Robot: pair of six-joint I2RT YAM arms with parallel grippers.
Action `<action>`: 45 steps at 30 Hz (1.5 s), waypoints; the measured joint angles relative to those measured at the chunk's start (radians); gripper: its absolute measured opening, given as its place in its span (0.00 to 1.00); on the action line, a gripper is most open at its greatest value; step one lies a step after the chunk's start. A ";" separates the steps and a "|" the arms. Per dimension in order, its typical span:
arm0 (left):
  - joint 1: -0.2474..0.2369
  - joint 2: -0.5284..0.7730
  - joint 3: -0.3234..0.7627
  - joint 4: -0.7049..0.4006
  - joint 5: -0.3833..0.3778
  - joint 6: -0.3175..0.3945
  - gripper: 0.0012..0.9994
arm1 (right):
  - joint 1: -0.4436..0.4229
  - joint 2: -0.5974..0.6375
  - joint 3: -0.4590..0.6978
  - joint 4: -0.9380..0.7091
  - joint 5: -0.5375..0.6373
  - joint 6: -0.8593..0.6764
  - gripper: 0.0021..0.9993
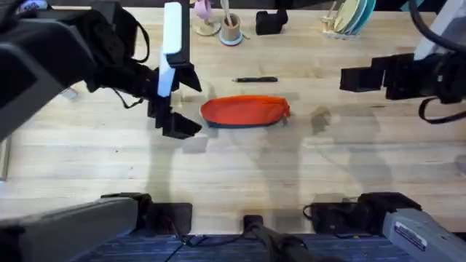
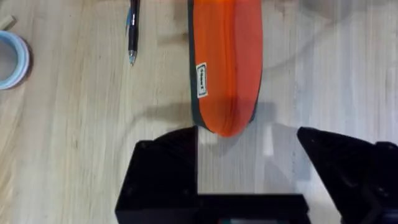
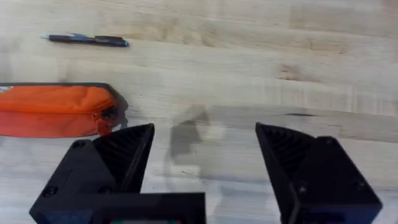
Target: Unzip the bag, pick up the pens from the table one at a time and place them inside, then zip the bag closed.
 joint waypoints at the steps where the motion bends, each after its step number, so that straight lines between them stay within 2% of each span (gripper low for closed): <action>1: 0.000 0.018 0.000 0.010 0.011 0.000 0.98 | 0.000 0.000 0.000 0.000 0.000 0.000 1.00; 11: 0.000 0.176 0.000 0.080 0.114 0.000 0.98 | 0.000 0.000 0.000 0.000 0.000 0.000 1.00; 16: 0.000 0.215 0.000 0.085 0.159 0.000 0.97 | 0.000 0.000 0.000 0.000 0.000 0.000 1.00; 18: 0.000 0.217 0.000 0.088 0.167 0.000 0.94 | 0.000 0.000 0.000 0.000 0.000 0.000 1.00; 20: 0.000 0.217 0.000 0.092 0.173 0.000 0.88 | 0.000 0.000 0.000 0.000 0.000 0.000 1.00; 22: 0.000 0.217 0.000 0.092 0.179 0.000 0.74 | 0.000 0.000 0.000 0.000 0.000 0.000 1.00; 24: 0.000 0.217 0.000 0.094 0.187 -0.001 0.50 | 0.000 0.000 0.000 0.000 0.000 0.000 1.00; 27: 0.000 0.217 0.000 0.112 0.198 0.000 0.28 | 0.000 0.000 0.000 0.000 0.000 0.000 1.00; 29: 0.000 0.217 0.000 0.121 0.203 0.001 0.09 | 0.000 0.000 0.000 0.000 0.000 0.000 1.00; 31: 0.000 0.217 0.000 0.121 0.204 0.003 0.05 | 0.000 0.000 0.000 0.001 0.000 0.000 1.00; 41: 0.000 0.217 0.000 0.123 0.205 0.003 0.04 | 0.000 0.000 0.000 -0.010 -0.003 0.025 1.00; 45: 0.000 0.217 0.000 0.125 0.205 0.002 0.04 | 0.000 0.000 0.000 -0.018 -0.057 0.046 1.00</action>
